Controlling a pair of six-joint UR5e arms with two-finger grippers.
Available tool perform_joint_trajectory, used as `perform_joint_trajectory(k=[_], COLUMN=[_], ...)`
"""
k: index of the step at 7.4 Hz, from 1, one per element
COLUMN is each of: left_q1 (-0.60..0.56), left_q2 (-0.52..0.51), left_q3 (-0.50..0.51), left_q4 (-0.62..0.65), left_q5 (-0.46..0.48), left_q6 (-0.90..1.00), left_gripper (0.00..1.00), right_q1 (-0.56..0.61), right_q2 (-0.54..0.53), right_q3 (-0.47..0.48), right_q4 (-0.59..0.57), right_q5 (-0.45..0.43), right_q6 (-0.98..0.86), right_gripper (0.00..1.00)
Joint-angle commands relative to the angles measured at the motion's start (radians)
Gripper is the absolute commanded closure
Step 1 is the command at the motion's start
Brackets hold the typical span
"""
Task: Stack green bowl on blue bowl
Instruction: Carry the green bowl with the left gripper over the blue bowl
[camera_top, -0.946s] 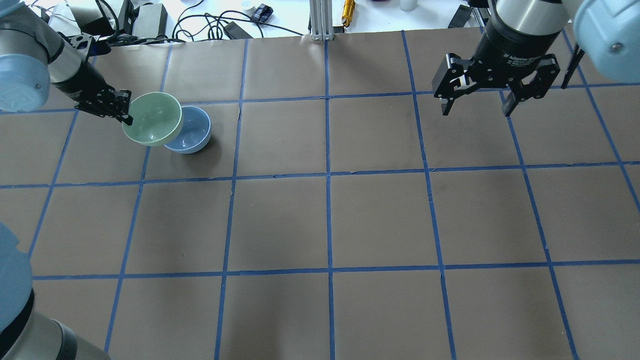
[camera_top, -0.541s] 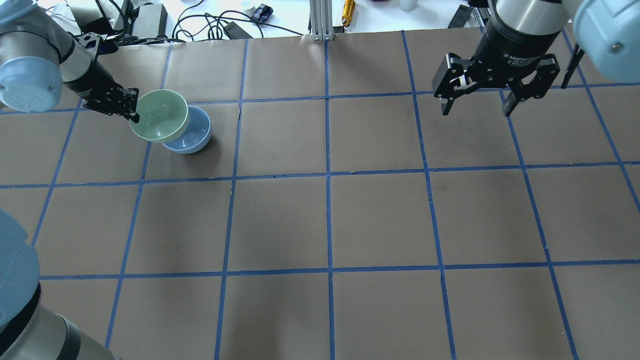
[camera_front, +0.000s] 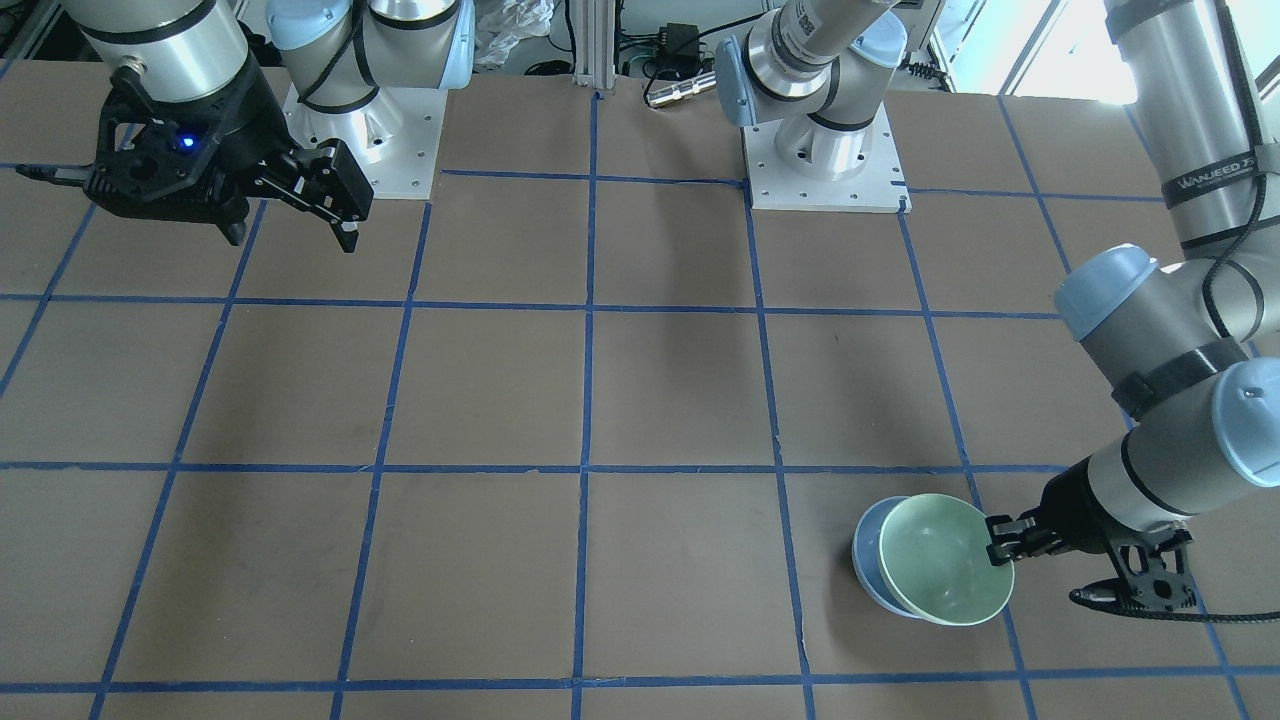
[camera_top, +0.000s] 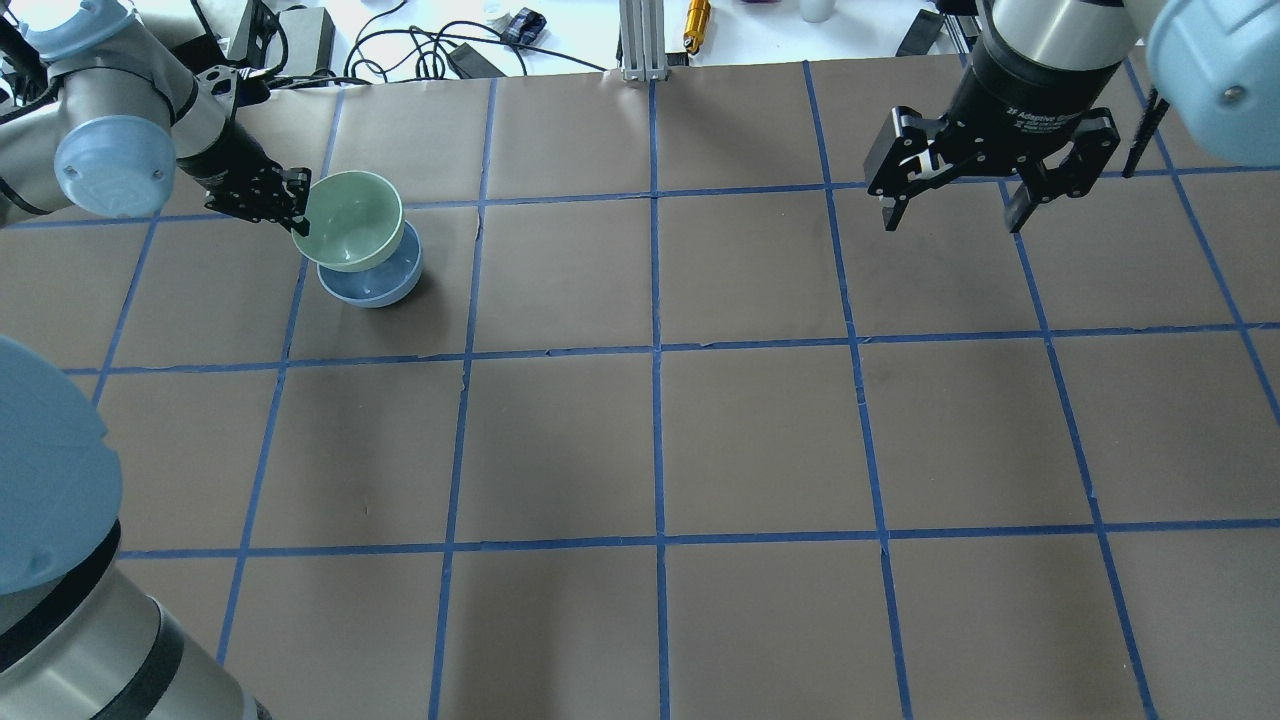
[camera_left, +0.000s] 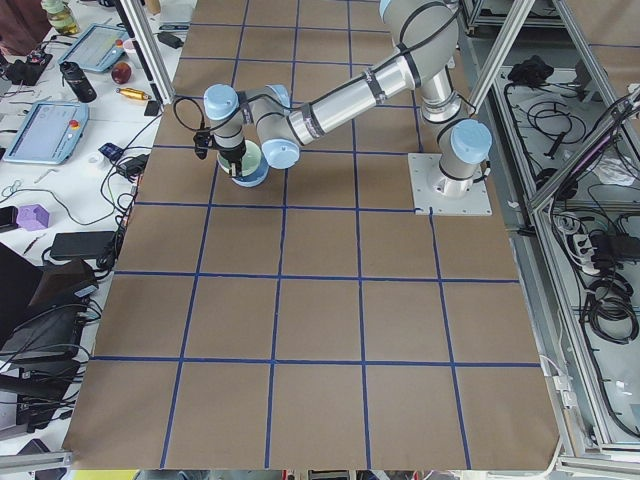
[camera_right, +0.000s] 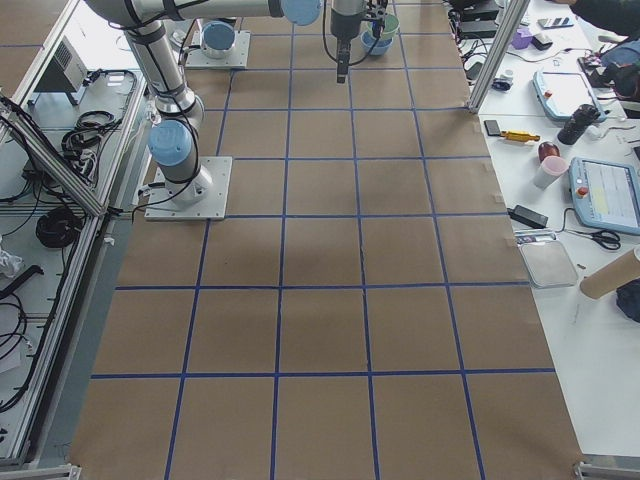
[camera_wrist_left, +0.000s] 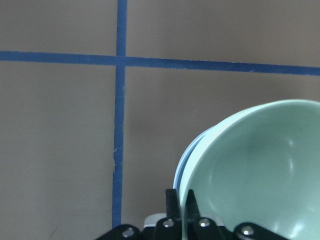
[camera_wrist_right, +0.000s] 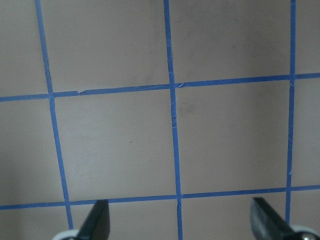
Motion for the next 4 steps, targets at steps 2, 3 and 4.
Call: perform_joint_trajectory(k=[2,3,4], left_q1=[-0.001,-0.001,-0.001], left_q2=[-0.001,-0.001,0.000], left_q3=[-0.011,-0.018,-0.035], left_q4=[-0.012,-0.017,-0.006], left_q5=[-0.001,0.002,0.005], left_q6=[-0.002,0.000,0.012], left_gripper=[0.86,0.74,0.58], right_q1=[0.000,0.000,0.000], right_q2=[0.000,0.000,0.000], right_q3=[-0.001,-0.001,-0.001], right_q4=[0.000,-0.001,0.000], right_q5=[0.000,0.000,0.000], right_q6=[-0.002,0.000,0.000], right_gripper=[0.00,0.00,0.00])
